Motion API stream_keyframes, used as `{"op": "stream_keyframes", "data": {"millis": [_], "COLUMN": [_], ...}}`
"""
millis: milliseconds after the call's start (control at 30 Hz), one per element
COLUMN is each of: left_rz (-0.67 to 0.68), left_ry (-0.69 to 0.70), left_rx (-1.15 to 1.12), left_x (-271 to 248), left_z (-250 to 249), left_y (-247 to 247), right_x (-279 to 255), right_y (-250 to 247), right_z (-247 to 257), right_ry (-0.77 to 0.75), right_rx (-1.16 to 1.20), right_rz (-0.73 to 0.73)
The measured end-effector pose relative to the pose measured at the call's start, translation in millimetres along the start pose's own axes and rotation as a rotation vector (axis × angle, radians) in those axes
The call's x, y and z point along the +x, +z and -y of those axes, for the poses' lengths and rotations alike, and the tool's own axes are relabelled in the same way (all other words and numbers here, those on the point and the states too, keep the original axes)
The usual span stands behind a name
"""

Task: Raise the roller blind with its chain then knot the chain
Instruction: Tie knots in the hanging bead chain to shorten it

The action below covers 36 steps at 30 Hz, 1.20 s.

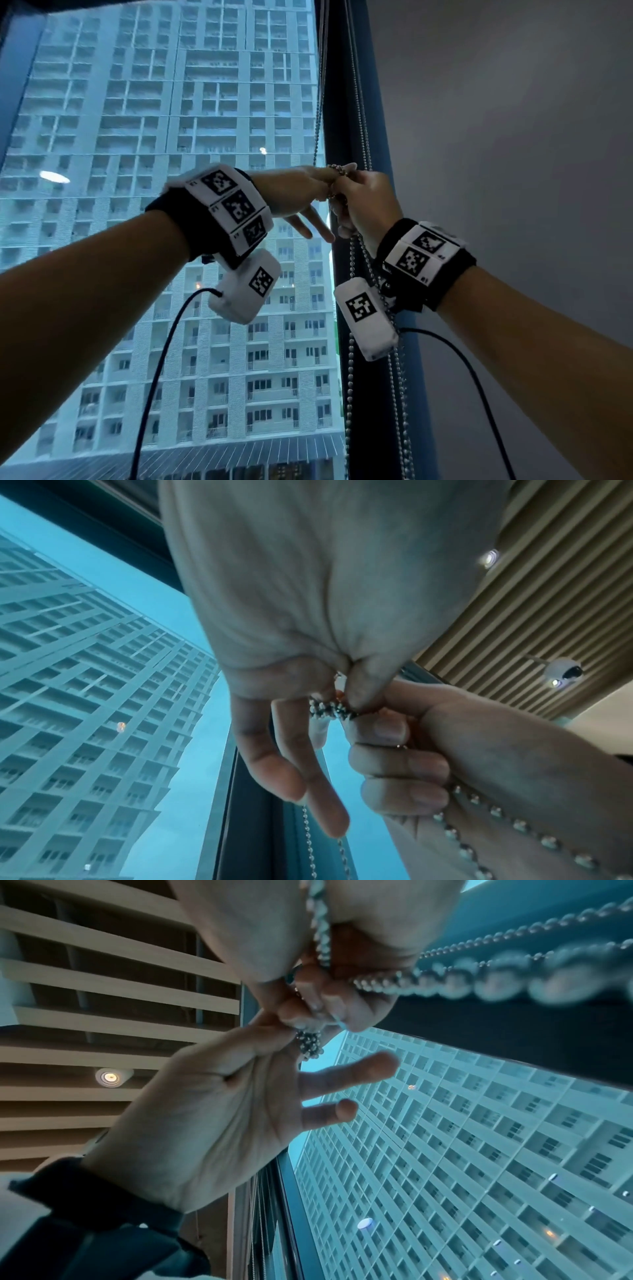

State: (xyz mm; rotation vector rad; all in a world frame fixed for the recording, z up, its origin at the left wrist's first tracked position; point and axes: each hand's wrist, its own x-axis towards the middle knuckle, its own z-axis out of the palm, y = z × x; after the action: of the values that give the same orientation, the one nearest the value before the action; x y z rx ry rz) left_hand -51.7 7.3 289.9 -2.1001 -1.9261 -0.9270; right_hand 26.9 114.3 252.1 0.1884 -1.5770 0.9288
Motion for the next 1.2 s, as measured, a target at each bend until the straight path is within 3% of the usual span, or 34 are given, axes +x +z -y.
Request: {"op": "stream_keyframes", "data": {"millis": [233,433,633,800,866,1066,1200], "left_rz": [-0.015,-0.038,-0.103,-0.198,-0.248,-0.242,-0.179], "left_ry": [0.049,0.146,0.201,0.177,0.181,0.183,0.183], "left_rx": [0.242,0.377,0.294,0.238,0.175,-0.211,-0.376], "left_x": [7.7,9.7,10.6,9.0,7.5,6.2,5.6], "left_z": [-2.5,2.7,5.2,14.6,17.8,23.5,24.6], "left_y": [4.6,4.4,-1.5,-4.0,-3.5,-1.8,-3.5], "right_x": [0.9,-0.6,-6.1,-9.9,-8.6,12.3,23.0], "right_y": [-2.7,-8.3,-15.0,-17.7,-19.7,-29.2,-30.0], "right_z": [-2.9,-3.8,-1.4,-2.2,-2.5,1.6,14.7], "right_ry": [0.088,0.119,0.055,0.032,-0.046,-0.495,-0.525], "right_rx": [0.028,0.148,0.235,0.111,-0.022,-0.565,-0.604], "right_rz": [0.021,0.143,0.277,0.336,0.297,0.147,0.158]}}
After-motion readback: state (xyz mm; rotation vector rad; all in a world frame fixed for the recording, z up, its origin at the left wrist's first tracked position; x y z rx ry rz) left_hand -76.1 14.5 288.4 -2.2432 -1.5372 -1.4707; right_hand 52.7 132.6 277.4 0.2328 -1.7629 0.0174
